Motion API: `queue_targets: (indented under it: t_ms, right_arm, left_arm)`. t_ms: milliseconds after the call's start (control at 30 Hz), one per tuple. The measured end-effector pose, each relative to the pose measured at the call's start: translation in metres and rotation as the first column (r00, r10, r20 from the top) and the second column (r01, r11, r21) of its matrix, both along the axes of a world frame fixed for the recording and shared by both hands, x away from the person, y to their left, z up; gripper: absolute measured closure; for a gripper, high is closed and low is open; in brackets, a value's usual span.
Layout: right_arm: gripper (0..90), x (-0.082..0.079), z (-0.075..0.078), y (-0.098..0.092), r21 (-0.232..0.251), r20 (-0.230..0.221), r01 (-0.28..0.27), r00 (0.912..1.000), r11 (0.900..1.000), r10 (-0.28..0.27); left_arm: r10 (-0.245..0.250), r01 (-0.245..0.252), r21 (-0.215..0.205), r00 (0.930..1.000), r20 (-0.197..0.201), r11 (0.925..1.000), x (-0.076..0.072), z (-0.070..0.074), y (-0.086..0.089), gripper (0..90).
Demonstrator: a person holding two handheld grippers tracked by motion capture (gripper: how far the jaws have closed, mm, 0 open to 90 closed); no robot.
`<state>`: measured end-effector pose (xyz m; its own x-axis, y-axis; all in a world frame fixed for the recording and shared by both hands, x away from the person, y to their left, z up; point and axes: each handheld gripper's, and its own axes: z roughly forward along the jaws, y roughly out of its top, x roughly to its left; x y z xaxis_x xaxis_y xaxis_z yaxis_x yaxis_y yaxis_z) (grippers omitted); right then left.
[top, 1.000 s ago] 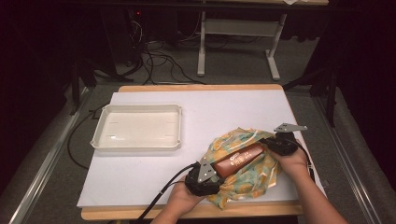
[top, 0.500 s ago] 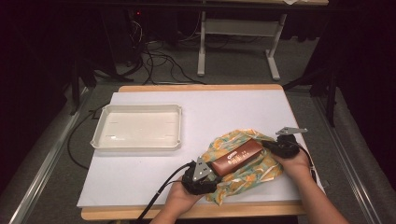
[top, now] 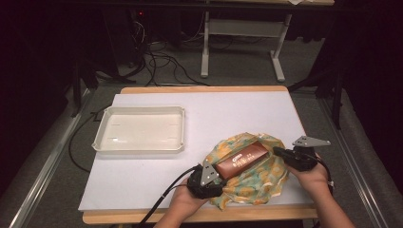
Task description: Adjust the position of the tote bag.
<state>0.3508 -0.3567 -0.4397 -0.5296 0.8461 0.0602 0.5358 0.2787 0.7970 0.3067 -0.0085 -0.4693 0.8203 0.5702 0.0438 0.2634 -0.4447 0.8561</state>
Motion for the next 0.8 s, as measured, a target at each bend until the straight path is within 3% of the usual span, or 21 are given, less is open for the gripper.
queue_targets:
  t_ms: [167,267,333,400,433,533,633,800]
  right_arm:
    - [90.0,0.004,0.017,0.025,-0.005,0.038,-0.071,0.9968,0.997,0.071]
    - [90.0,0.014,0.024,0.036,-0.014,0.054,-0.071,0.996,0.997,0.071]
    - [90.0,0.024,0.025,0.041,-0.011,0.044,-0.071,0.9965,0.997,0.071]
    - [90.0,0.036,0.021,0.043,-0.006,0.022,-0.07,0.9973,0.998,0.07]
    - [90.0,0.041,0.016,0.045,-0.014,0.004,-0.064,0.998,0.998,0.064]
    - [90.0,0.053,0.003,0.047,-0.019,-0.036,-0.067,0.9972,0.998,0.066]
    - [90.0,0.055,-0.001,0.041,0.008,-0.023,-0.045,0.9987,0.999,0.045]
    - [90.0,0.069,-0.012,0.03,-0.025,-0.076,-0.017,0.997,1.0,0.015]
  left_arm:
    - [0.005,-0.005,-0.031,1.0,0.005,0.9995,-0.008,0.005,0.003,33.6]
    - [0.024,-0.024,-0.028,0.9995,0.022,0.9993,-0.015,0.007,0.003,33.0]
    - [0.062,-0.06,-0.052,0.9973,0.039,0.9968,-0.02,0.008,0.008,40.2]
    - [0.116,-0.115,-0.108,0.9933,-0.005,0.9874,-0.017,0.008,0.014,55.4]
    - [0.132,-0.136,-0.123,0.9906,-0.035,0.9831,-0.013,0.006,0.016,57.6]
    - [0.144,-0.146,-0.09,0.9893,-0.02,0.9852,-0.009,0.003,0.015,62.8]
    - [0.163,-0.163,-0.059,0.9867,-0.006,0.9849,-0.005,0.003,0.01,65.9]
    - [0.219,-0.219,-0.011,0.9757,0.007,0.9757,0.009,0.003,0.002,67.6]
